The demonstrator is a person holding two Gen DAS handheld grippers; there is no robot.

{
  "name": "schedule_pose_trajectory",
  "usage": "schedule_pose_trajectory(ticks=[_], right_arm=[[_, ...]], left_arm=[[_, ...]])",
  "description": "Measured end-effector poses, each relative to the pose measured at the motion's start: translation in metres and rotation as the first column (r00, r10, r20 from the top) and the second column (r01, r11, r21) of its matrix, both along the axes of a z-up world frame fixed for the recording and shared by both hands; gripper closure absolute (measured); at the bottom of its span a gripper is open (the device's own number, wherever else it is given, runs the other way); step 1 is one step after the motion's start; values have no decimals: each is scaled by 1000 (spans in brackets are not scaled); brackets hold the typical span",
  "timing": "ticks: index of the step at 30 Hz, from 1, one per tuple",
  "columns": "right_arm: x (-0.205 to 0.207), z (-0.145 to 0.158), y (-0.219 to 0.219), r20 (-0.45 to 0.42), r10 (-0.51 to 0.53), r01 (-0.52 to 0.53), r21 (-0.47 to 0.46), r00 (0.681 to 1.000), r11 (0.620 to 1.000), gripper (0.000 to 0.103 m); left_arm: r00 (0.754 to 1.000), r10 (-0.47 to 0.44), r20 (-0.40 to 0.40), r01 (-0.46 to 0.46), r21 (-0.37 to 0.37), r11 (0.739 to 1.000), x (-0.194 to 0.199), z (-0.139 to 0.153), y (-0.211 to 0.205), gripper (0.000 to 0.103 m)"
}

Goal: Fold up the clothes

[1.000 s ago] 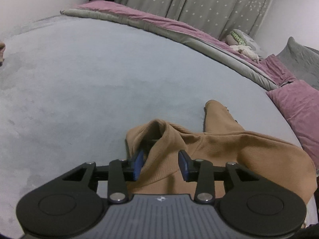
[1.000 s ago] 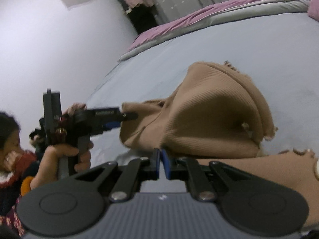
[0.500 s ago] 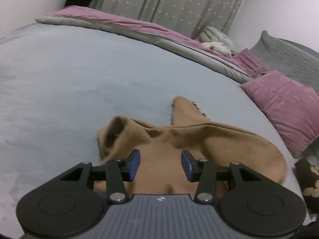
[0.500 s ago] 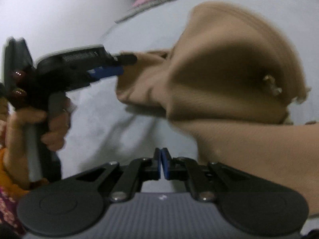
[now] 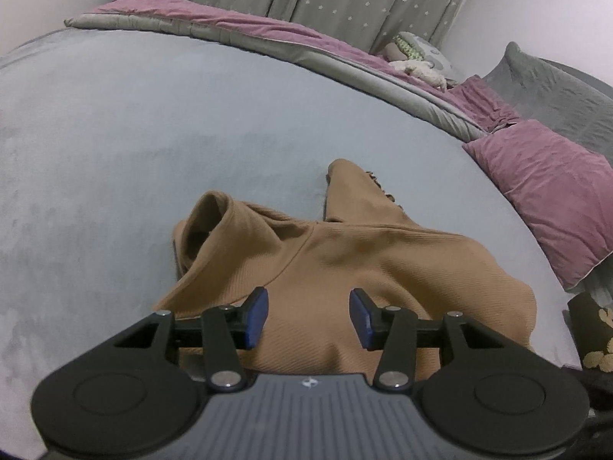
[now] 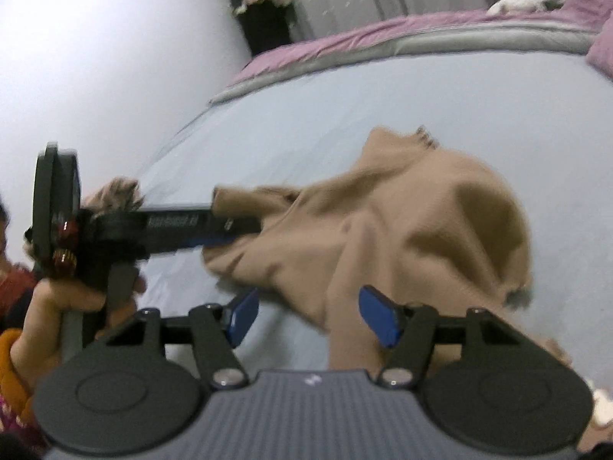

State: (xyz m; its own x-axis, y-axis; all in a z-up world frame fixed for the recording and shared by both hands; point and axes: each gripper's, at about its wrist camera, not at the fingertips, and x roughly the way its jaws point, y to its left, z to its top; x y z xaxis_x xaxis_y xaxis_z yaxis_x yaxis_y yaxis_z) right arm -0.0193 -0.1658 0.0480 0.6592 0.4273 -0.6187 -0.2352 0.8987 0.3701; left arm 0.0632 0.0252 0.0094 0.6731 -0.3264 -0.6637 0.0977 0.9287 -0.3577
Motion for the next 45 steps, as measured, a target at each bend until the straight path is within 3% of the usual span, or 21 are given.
schedule_pose_trajectory(ticks=[5,10,18,21,23,24,25,28,38,45], right_arm=[[5,14,-19,60,-84,84,2,995,996,31],[3,23,-41,101,-178,181,-24,979,983,28],[23,2,-51,62,-250,254,-66,966,965,29],[31,-9,-48,40,-251,254,-76,967,964,41],[36,-17,-47,26,-252,254,-83,967,964,58],[38,-20,-45,18,-252,252,-83,968,964,72],[40,-21,-44,12,-246,246,-67,969,967,85],[35,-15,-39,9,-201,201,-35,980,979,88],[7,10,-23,33,-16,14,56,999,998,92],[-13,19,7,41,177,-180,72,983,981,92]], left_arm=[[999,14,-43,-15,-18,1000,2,-6,6,57],[997,50,-63,-53,-46,998,3,-8,19,57],[987,118,-112,-130,-104,986,5,-14,45,57],[984,124,-130,-140,-124,982,5,-17,48,57],[984,121,-133,-138,-128,982,6,-17,48,57],[984,119,-134,-137,-130,982,6,-17,47,57],[984,117,-134,-135,-131,982,6,-16,47,57],[983,126,-132,-143,-134,980,6,-15,50,57],[980,155,-129,-173,-149,974,6,-13,62,57],[984,132,-121,-150,-161,975,5,-11,62,57]])
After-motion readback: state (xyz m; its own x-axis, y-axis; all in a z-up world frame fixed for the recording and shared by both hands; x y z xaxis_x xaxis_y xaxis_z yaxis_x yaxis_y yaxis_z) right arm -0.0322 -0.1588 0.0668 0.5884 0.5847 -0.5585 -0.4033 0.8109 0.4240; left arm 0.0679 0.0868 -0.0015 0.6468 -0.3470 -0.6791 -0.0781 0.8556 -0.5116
